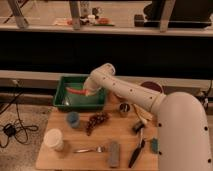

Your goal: Place pepper in tray

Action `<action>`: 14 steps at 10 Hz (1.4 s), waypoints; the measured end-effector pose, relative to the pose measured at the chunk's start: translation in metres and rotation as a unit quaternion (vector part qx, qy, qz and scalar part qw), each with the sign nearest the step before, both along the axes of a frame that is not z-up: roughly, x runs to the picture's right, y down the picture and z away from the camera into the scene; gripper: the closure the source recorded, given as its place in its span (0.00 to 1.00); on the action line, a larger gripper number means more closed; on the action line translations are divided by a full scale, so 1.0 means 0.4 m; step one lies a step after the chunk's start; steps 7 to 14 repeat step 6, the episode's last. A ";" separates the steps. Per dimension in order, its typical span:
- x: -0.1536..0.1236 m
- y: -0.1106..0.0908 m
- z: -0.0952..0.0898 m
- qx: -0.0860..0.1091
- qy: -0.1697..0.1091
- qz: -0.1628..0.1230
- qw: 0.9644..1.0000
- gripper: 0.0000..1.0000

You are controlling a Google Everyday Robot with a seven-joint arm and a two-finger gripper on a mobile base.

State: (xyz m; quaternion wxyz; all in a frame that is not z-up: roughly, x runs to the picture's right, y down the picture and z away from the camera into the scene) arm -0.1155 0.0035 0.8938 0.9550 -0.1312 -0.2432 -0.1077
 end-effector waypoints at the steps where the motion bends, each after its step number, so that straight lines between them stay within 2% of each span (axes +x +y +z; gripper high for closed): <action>1: -0.001 0.000 0.000 0.000 0.000 0.000 1.000 0.25; 2: 0.000 0.000 0.000 0.000 0.000 0.000 1.000 0.20; 14: -0.001 0.001 0.000 0.000 0.000 0.000 1.000 0.20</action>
